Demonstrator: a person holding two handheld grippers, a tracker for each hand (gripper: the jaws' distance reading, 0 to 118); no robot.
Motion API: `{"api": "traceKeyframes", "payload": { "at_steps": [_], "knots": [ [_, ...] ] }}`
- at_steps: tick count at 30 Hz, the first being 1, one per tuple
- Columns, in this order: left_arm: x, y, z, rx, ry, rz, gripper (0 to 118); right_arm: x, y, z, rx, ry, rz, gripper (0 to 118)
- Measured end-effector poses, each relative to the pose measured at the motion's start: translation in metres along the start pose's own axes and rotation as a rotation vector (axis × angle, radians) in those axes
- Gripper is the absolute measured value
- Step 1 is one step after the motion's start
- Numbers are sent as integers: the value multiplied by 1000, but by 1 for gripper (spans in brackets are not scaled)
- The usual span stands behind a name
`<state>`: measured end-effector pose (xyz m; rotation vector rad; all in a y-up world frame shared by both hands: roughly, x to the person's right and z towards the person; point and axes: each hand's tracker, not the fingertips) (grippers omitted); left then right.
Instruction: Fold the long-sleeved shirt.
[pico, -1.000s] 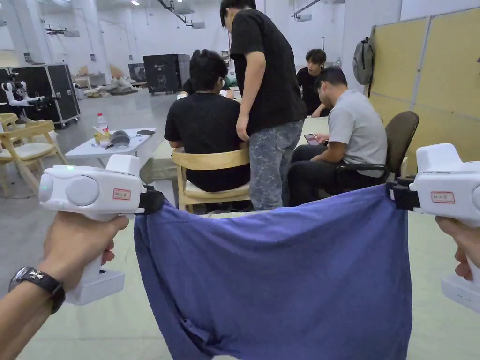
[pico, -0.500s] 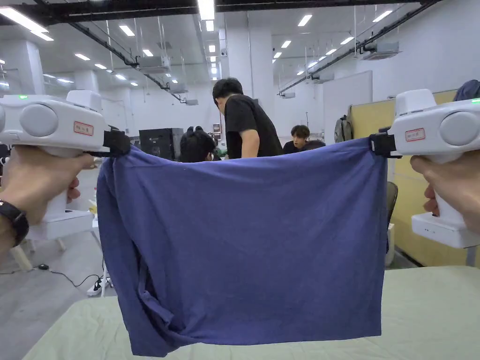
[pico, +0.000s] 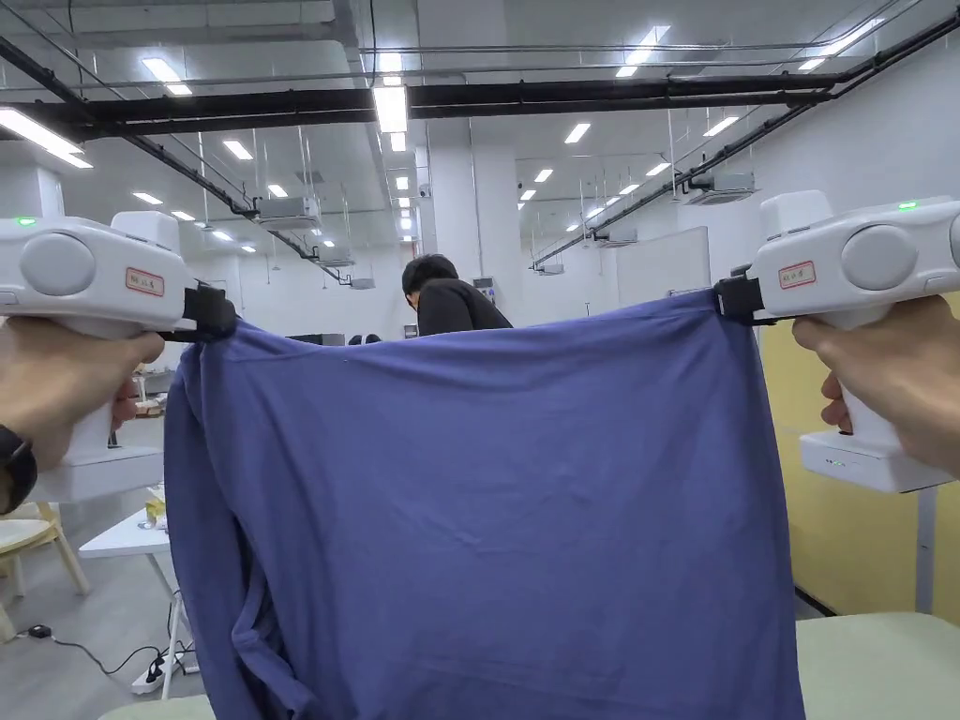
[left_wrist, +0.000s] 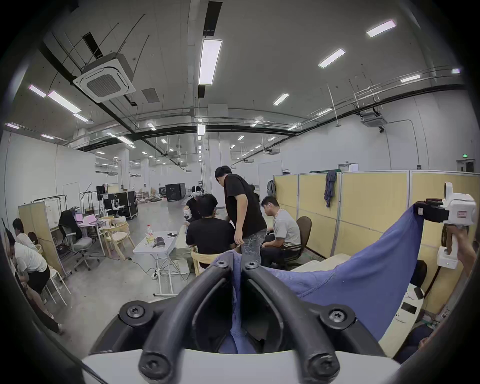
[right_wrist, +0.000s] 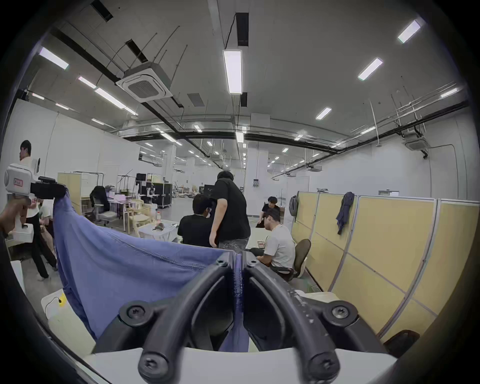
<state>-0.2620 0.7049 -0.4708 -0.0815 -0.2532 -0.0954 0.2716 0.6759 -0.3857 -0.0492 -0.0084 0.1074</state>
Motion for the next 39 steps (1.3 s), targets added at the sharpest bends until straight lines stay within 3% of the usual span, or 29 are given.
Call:
{"api": "traceKeyframes", "payload": {
  "at_steps": [11,23,31,39],
  "knots": [
    [-5,-18,-70,-33,-1,6,4,-1,-15,-77,-59,-23,20,7],
    [-22,-59,-220,-109,9,7,4,-3,-72,-234,-156,-48,28,7],
    [-26,-123,-297,-159,16,20,4,-7,-143,-314,-239,-27,24,7],
    [-22,-230,-340,-276,-10,58,4,-13,-236,-359,-360,-9,-19,7]
  ]
}}
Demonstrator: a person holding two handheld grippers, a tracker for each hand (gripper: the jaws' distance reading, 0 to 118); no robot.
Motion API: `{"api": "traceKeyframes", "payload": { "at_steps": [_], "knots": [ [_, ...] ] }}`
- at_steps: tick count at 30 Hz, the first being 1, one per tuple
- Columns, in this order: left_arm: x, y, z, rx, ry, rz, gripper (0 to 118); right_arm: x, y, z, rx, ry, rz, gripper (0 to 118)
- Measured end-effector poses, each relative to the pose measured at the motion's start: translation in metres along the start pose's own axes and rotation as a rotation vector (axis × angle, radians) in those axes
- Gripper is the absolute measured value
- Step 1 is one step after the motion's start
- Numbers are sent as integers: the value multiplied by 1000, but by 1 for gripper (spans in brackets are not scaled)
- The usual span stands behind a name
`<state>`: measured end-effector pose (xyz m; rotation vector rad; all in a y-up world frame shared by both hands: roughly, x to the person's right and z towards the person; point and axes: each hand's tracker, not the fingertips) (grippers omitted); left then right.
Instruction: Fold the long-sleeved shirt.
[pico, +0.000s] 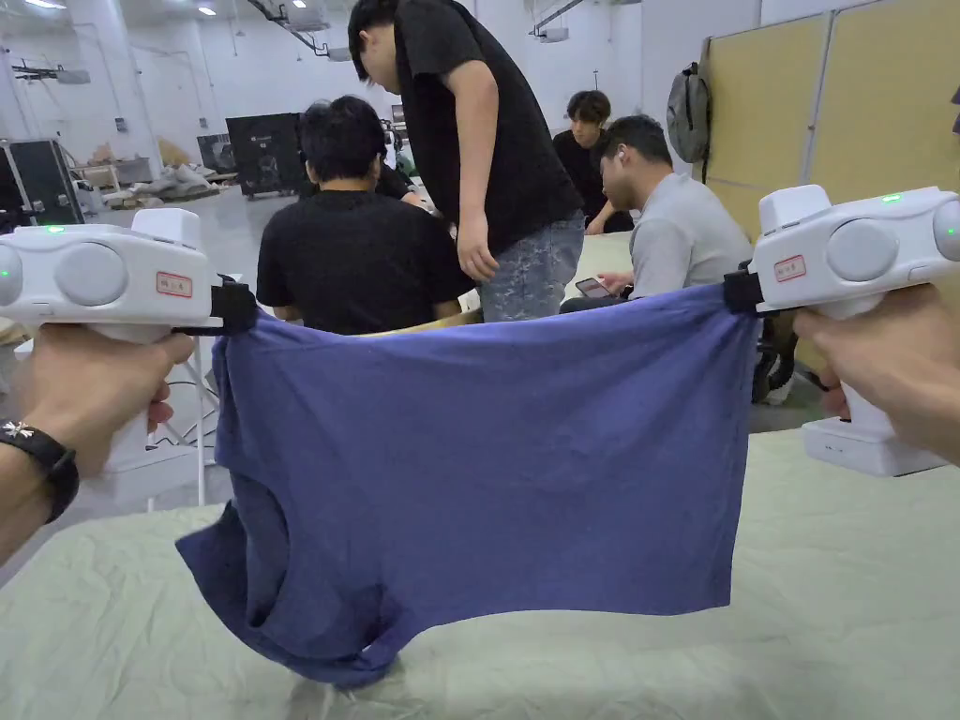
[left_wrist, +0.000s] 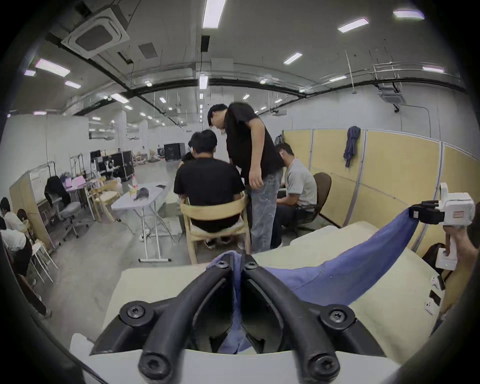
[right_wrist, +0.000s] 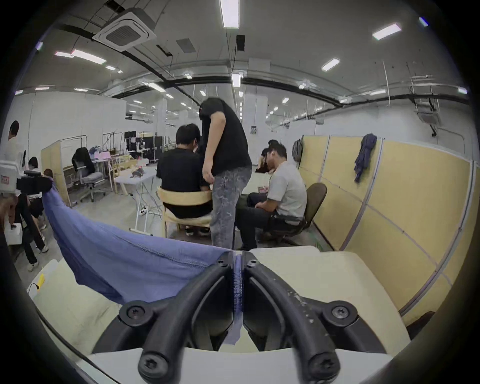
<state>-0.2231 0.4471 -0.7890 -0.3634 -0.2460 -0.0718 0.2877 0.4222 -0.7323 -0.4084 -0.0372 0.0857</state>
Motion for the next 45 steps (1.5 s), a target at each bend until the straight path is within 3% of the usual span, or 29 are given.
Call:
{"api": "traceKeyframes", "payload": {
  "at_steps": [7,12,23,31,45],
  "knots": [
    [5,-95,-32,-132,-30,67,4,-12,-78,-29,-125,33,-4,7],
    [7,-130,-13,-165,-45,100,4,-9,-112,-14,-158,46,-24,7],
    [32,-255,103,-303,-79,108,4,-19,-239,71,-295,115,-83,7],
    [49,-373,189,-437,-98,212,4,-21,-336,141,-381,139,-135,7],
    [70,-485,316,-556,-82,232,4,-28,-443,258,-487,172,-91,7]
  ]
}}
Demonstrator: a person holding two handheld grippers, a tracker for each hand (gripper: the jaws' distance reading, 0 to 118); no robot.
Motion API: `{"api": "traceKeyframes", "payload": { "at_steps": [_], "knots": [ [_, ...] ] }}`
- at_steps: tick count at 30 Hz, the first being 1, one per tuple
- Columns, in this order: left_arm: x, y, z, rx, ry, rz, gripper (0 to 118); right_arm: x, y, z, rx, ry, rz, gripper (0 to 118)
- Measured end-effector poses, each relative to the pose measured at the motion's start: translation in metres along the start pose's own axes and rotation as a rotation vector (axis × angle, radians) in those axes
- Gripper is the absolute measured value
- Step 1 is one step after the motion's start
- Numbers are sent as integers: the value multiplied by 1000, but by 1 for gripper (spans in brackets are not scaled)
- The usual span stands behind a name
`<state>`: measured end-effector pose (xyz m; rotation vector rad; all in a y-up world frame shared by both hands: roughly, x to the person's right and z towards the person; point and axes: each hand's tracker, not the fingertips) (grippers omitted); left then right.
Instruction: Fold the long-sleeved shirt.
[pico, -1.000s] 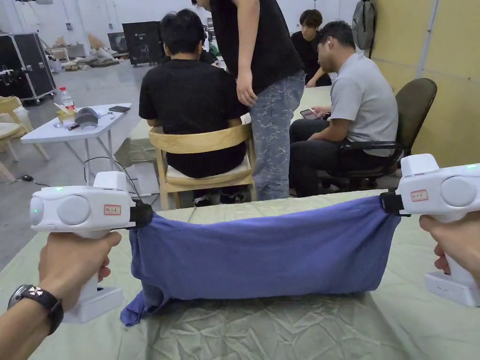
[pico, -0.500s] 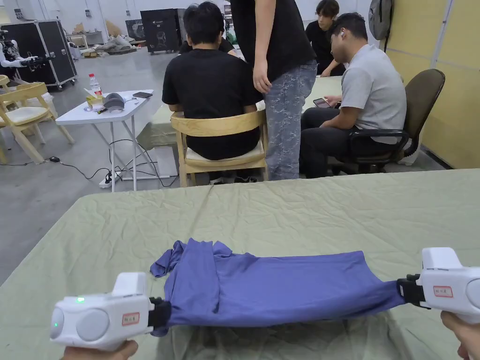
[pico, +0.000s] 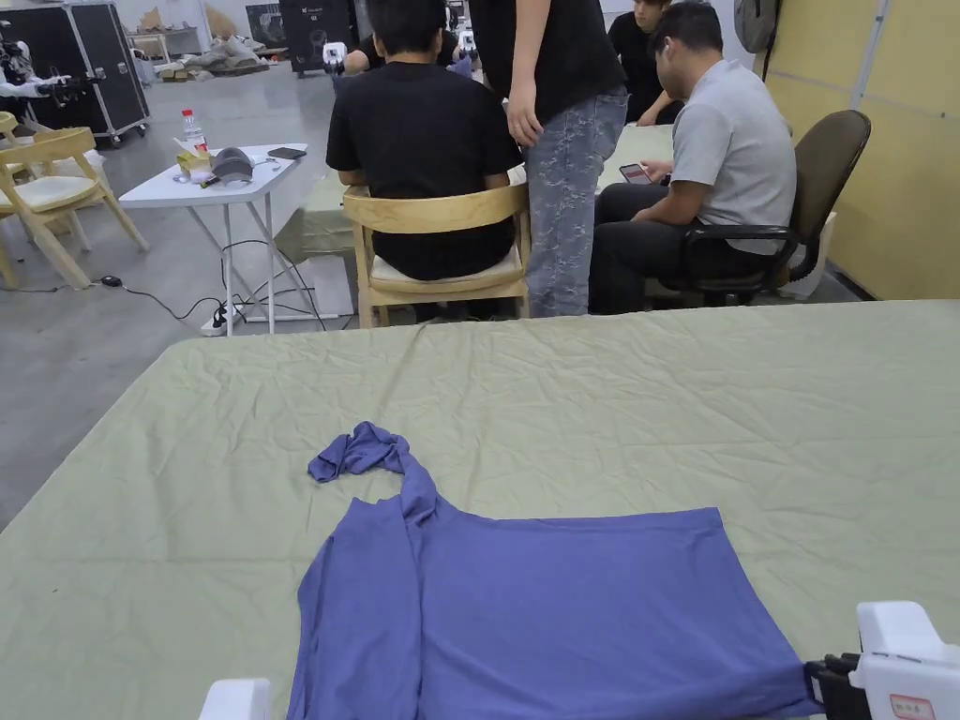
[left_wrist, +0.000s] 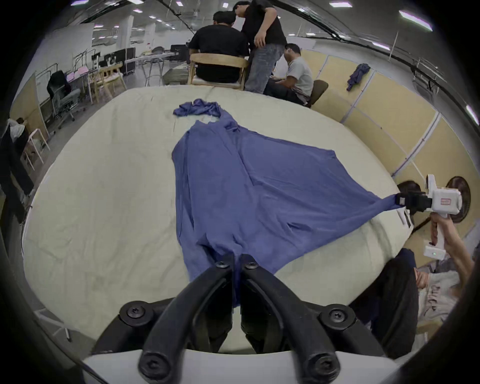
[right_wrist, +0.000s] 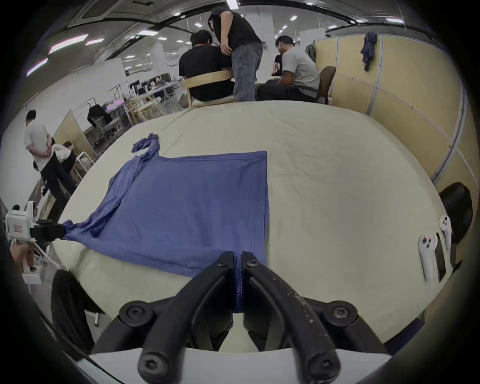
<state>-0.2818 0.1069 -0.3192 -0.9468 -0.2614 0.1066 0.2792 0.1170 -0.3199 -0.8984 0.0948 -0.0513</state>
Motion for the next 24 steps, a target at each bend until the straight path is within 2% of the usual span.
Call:
{"api": "traceKeyframes", "payload": {
  "at_steps": [3,11,12,13,14,15,17,18,19,21,24],
  "knots": [
    [-4,-24,0,-31,-21,48,4,-3,-24,1,-51,8,-11,7],
    [-7,-50,-11,-115,15,43,4,-1,-53,-9,-126,20,-62,7],
    [-6,-50,-11,-113,16,41,4,0,-54,-10,-129,23,-65,7],
    [-4,-51,-11,-116,15,40,10,0,-55,-11,-134,25,-68,8],
    [-3,-52,-12,-116,18,39,19,1,-56,-13,-138,30,-70,11],
    [-3,-53,-14,-118,35,39,30,2,-56,-14,-141,30,-74,19],
    [-1,-58,-16,-136,70,36,33,2,-57,-17,-152,17,-74,23],
    [-2,-61,-15,-134,70,40,38,2,-57,-18,-169,3,-71,33],
    [-4,-64,-13,-131,69,45,42,2,-58,-17,-176,1,-67,48],
    [-1,-69,-7,-114,73,52,47,3,-60,-14,-166,-6,-68,49],
    [3,-62,8,-50,88,64,47,1,-53,-2,-115,-12,-75,49]
  ]
}}
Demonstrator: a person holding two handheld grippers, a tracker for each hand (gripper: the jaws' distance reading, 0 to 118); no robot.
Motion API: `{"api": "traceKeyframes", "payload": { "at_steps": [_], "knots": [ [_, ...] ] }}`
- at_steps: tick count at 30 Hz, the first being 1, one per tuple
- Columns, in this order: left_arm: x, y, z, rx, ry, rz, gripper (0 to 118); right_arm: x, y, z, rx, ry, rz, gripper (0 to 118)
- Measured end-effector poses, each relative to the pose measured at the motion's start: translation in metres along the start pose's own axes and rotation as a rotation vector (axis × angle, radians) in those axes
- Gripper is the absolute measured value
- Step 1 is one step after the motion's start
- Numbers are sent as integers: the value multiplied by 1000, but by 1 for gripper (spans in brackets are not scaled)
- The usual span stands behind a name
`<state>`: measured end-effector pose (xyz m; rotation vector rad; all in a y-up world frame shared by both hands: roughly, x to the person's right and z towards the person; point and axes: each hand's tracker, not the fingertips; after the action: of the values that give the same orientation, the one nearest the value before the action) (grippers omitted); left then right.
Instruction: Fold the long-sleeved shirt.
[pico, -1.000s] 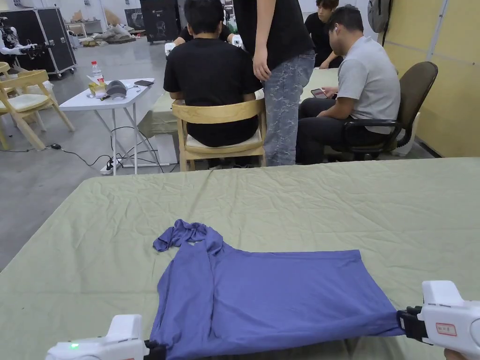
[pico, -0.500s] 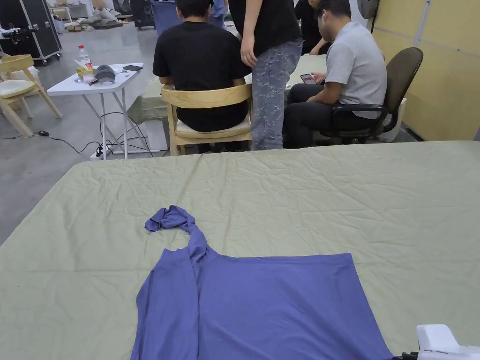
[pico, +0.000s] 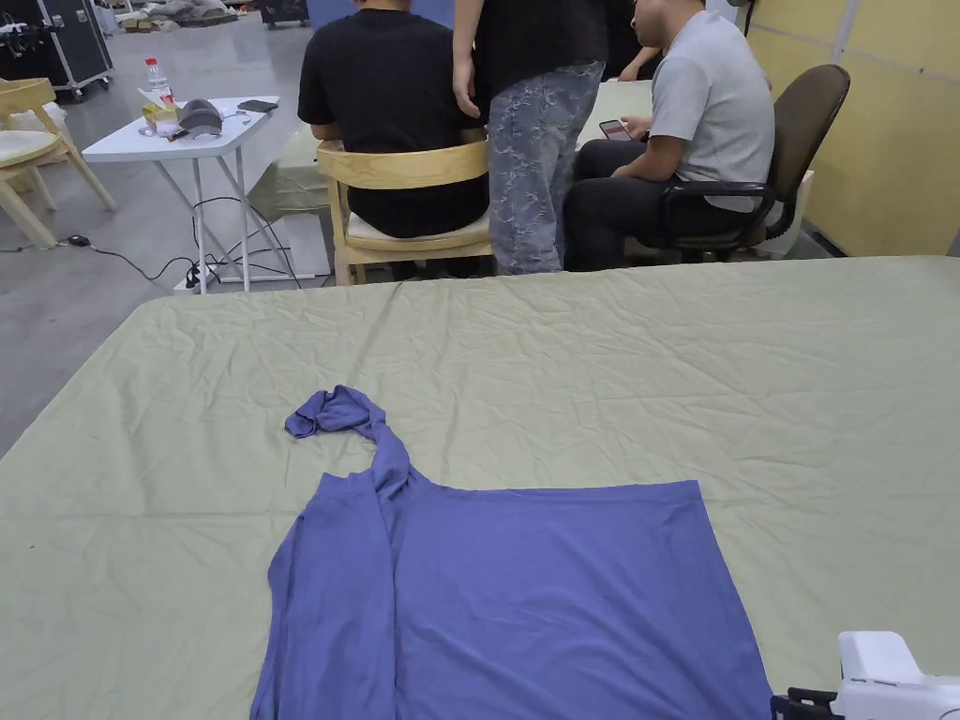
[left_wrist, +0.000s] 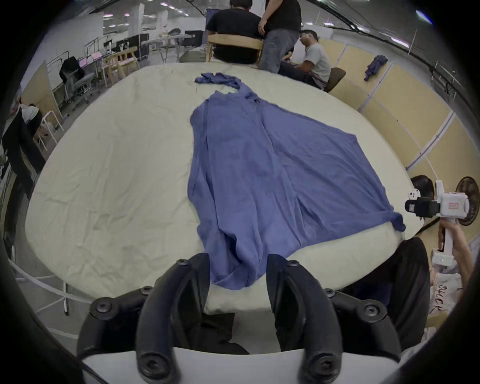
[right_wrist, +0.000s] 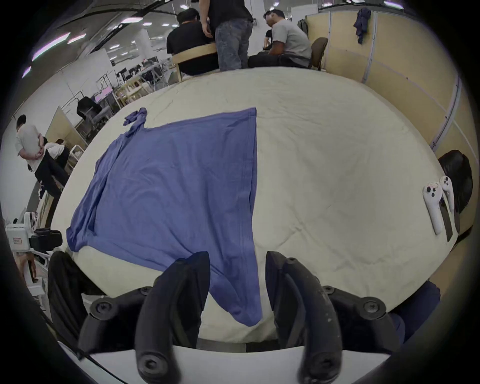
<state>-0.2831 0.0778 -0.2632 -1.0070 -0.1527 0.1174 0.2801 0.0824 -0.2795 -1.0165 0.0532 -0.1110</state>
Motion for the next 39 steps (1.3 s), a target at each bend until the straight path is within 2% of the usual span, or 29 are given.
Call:
{"api": "traceKeyframes", "payload": {
  "at_steps": [4,7,9,11,12,13,15,17,24,34,36,39],
  "knots": [
    [12,25,19,116,44,-36,47,-16,19,24,108,-10,30,49],
    [23,52,34,193,27,-42,47,-32,38,46,206,-5,55,49],
    [30,71,41,235,-1,-45,44,-43,51,62,271,-2,63,45],
    [37,89,47,266,-8,-52,21,-53,63,76,310,15,72,33],
    [41,94,49,283,-6,-61,12,-55,66,79,322,21,70,24],
    [45,101,50,299,-2,-67,5,-58,68,83,334,33,70,10],
    [51,110,50,303,-6,-83,1,-62,71,86,367,52,77,1],
    [53,119,47,306,-52,-89,0,-67,72,85,364,46,104,0],
    [57,181,17,235,-50,-152,0,-65,86,62,322,45,137,0],
    [55,339,-106,79,-39,-166,0,-57,144,-4,232,61,138,0],
    [53,363,-135,70,-34,-149,5,-57,153,-21,214,59,146,0],
    [53,394,-177,90,4,-148,50,-53,162,-47,181,62,142,0]
  ]
}}
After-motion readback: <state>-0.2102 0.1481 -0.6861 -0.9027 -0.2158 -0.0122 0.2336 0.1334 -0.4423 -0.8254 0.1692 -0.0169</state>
